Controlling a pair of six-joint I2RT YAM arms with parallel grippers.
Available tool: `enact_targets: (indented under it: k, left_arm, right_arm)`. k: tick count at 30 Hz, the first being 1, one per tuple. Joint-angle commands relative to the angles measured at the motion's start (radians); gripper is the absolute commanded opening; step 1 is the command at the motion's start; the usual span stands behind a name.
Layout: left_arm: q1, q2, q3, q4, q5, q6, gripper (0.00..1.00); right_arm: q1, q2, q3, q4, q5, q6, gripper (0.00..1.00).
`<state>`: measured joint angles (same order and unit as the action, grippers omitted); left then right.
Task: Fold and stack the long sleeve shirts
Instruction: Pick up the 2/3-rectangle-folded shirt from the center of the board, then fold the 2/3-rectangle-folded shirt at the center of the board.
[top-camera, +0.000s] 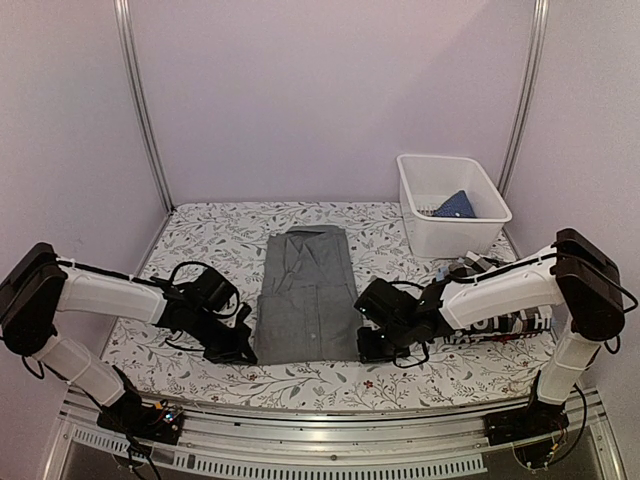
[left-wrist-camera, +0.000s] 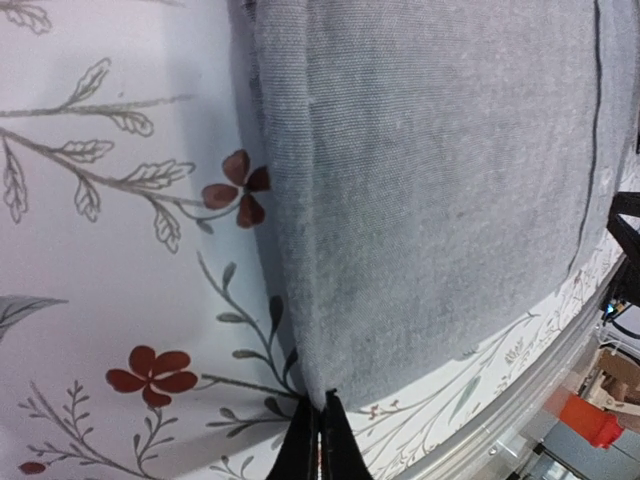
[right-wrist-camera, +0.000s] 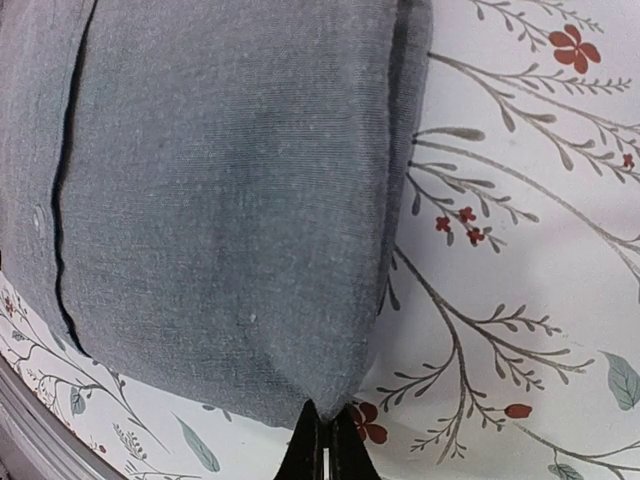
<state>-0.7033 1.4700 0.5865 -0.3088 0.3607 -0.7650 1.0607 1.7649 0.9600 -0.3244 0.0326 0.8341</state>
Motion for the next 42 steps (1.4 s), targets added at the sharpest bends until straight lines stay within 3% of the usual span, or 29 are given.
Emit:
enact_targets:
  k: [1,11,15,18,21,26,30,34,37,42]
  left_arm:
    - [-0.009,-0.008,-0.017,-0.111,-0.064,-0.003,0.00]
    - [-0.027,-0.160,0.006,-0.235,-0.023,-0.036,0.00]
    - [-0.038,-0.262,0.107,-0.385,-0.027,-0.031,0.00]
    - [0.016,-0.253,0.260,-0.454,-0.047,0.035,0.00]
    - [0.131,-0.157,0.390,-0.421,-0.034,0.134,0.00]
    - [0.329,0.160,0.596,-0.193,0.044,0.196,0.00]
    - [0.371,0.498,0.825,-0.118,0.043,0.213,0.00]
    - [0.370,0.746,0.975,-0.136,0.055,0.223,0.00]
    - [0.342,0.718,0.898,-0.105,0.049,0.216,0.00]
    - [0.269,0.503,0.617,-0.032,0.039,0.147,0.00]
  right_arm:
    - [0.011,0.014,0.009,-0.019,-0.017,0.017,0.00]
    - [0.034,-0.112,-0.010,-0.060,-0.021,0.033,0.00]
    - [0.044,-0.202,0.078,-0.134,-0.009,0.023,0.00]
    - [-0.003,-0.226,0.190,-0.167,-0.020,-0.027,0.00]
    - [-0.090,-0.171,0.301,-0.160,-0.066,-0.108,0.00]
    - [-0.293,0.095,0.505,0.013,-0.138,-0.225,0.00]
    - [-0.371,0.421,0.767,0.059,-0.158,-0.259,0.00]
    - [-0.388,0.641,0.959,0.008,-0.176,-0.263,0.00]
    - [-0.376,0.651,0.879,0.013,-0.171,-0.256,0.00]
    - [-0.300,0.456,0.507,0.131,-0.150,-0.193,0.00]
